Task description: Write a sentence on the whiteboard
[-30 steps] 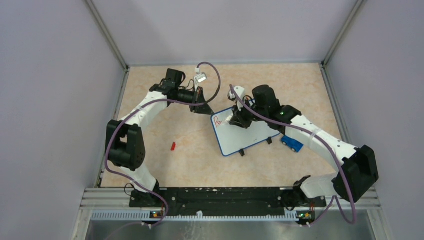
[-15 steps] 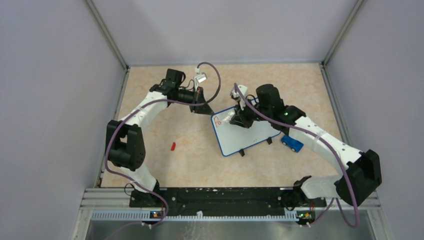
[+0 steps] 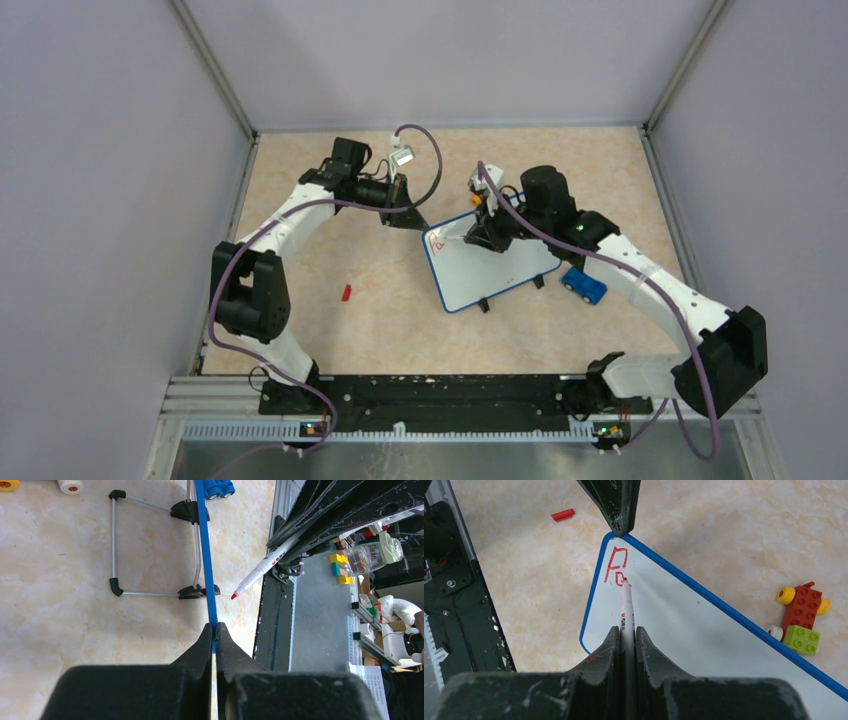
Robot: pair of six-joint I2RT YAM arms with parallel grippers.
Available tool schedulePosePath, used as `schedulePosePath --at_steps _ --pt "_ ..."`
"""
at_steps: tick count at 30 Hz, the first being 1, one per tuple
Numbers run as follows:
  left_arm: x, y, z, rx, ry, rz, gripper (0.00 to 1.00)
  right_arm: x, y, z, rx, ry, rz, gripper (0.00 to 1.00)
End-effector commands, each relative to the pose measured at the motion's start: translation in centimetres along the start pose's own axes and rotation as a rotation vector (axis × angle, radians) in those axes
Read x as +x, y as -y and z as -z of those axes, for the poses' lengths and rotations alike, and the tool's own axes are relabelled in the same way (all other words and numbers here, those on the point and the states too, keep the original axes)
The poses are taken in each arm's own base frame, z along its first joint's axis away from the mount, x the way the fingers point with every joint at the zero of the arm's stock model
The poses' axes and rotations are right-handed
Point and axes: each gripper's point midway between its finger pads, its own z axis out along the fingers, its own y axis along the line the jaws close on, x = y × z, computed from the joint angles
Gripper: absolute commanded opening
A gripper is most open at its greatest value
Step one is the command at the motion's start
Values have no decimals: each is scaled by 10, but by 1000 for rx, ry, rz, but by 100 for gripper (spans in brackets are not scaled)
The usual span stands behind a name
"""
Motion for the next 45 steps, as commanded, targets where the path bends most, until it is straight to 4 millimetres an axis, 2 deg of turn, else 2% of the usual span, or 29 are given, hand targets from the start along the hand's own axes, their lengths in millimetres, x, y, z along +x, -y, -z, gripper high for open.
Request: schedulePosePath --at_steps 1,18,45 --pt "-4 16 4 14 13 -42 0 -9 0 1 -8 38 7 0" --pt "-2 16 4 12 15 -39 0 -13 -4 3 -30 50 21 0" --pt "-2 16 3 13 15 -39 0 -9 15 -4 65 13 7 0"
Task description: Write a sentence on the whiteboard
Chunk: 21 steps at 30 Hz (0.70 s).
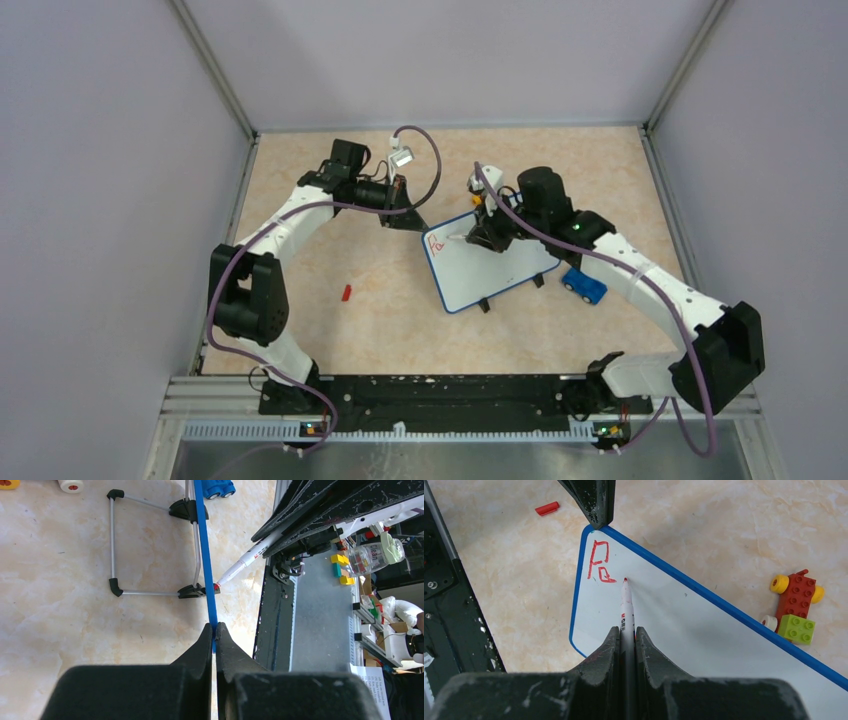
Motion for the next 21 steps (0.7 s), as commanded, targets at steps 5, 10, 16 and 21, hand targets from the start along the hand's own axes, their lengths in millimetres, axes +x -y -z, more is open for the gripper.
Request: schedulePosePath --at_steps 5,10,16,21 --pt "-5 14 2 17 12 -39 0 -22 7 -3 22 50 16 0" --pt "-5 14 2 17 12 -39 0 -23 1 -10 1 45 25 0" --pt "-5 14 2 16 12 -42 0 -23 -4 -14 -10 36 40 0" --pt "-4 14 2 19 11 -40 0 -11 -2 -12 6 7 43 0"
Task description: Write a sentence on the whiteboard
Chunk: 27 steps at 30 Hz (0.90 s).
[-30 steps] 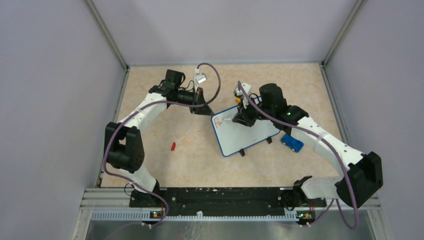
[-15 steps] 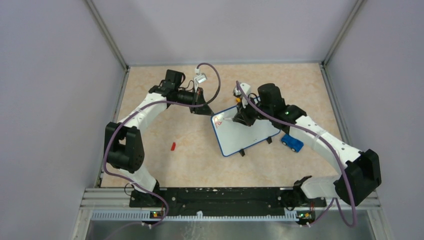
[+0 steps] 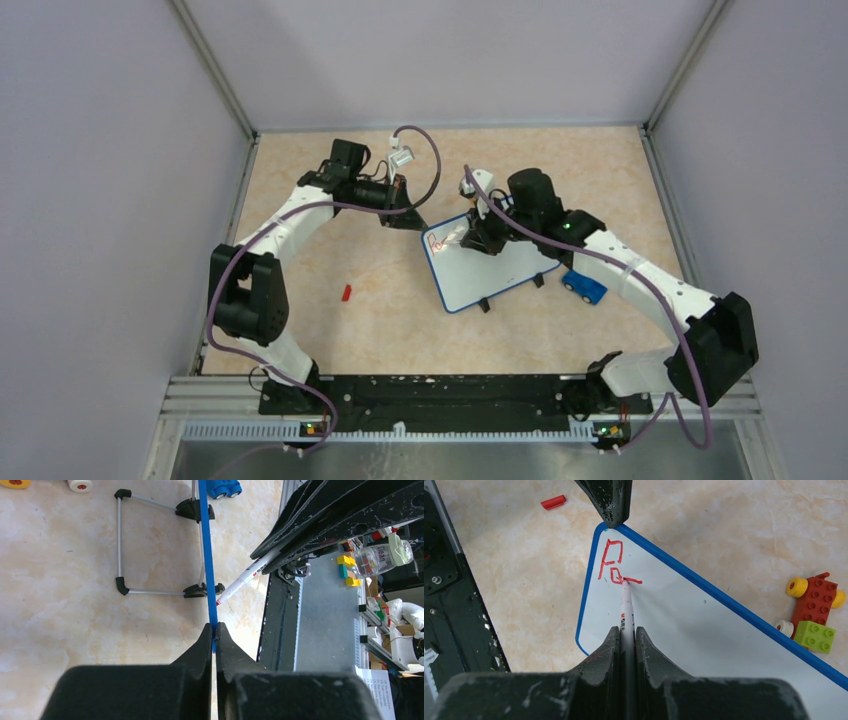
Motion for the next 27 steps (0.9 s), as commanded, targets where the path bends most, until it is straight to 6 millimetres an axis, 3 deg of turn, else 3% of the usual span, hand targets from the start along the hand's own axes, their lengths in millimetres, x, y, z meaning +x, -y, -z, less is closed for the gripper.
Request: schedulePosePath --at_steps 1,8,19,27 --pt "-4 19 2 41 12 -35 0 -15 8 4 46 35 41 0" --pt "-5 18 2 39 13 -35 0 -11 19 17 84 38 22 0" --pt "-5 18 2 38 11 -32 0 8 9 11 34 -7 19 0" --pt "-5 18 2 36 11 -34 0 -9 -1 1 -1 20 32 0"
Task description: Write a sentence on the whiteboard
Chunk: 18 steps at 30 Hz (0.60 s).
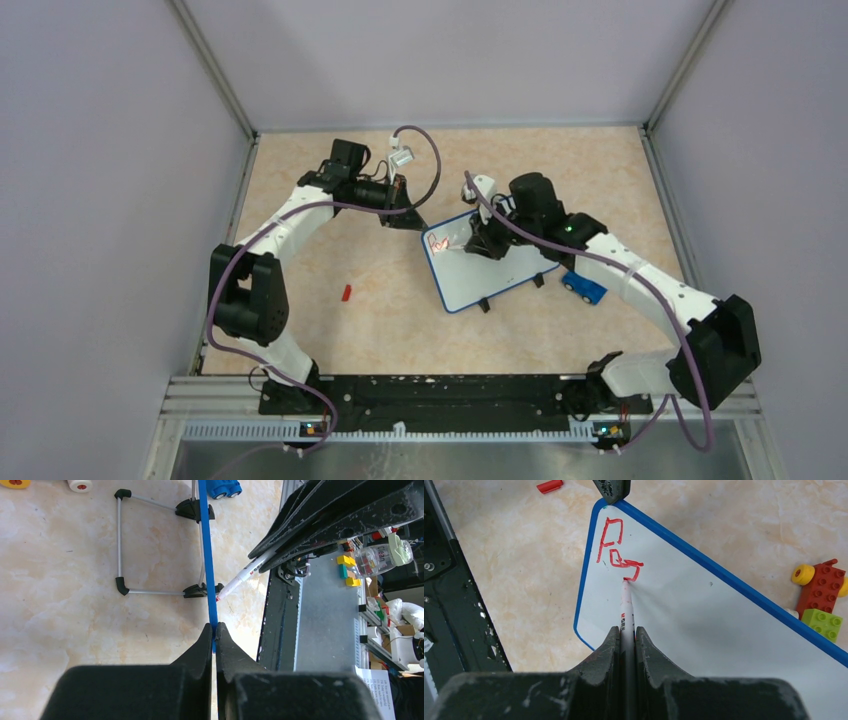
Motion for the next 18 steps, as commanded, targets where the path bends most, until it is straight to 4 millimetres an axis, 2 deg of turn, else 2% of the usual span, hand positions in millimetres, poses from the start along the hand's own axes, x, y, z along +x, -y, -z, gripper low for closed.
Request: schedulePosePath --at_steps 1,6,12,18 --pt "-5 18 2 37 11 -34 0 -27 -3 -3 -16 58 28 0" --pt "-4 18 2 35 12 -35 0 -36 -8 7 -30 96 32 0" --pt "-4 18 2 38 11 -34 0 -41 2 25 10 136 18 0" --pt "-6 19 2 38 13 -37 0 -38 11 20 32 121 6 0"
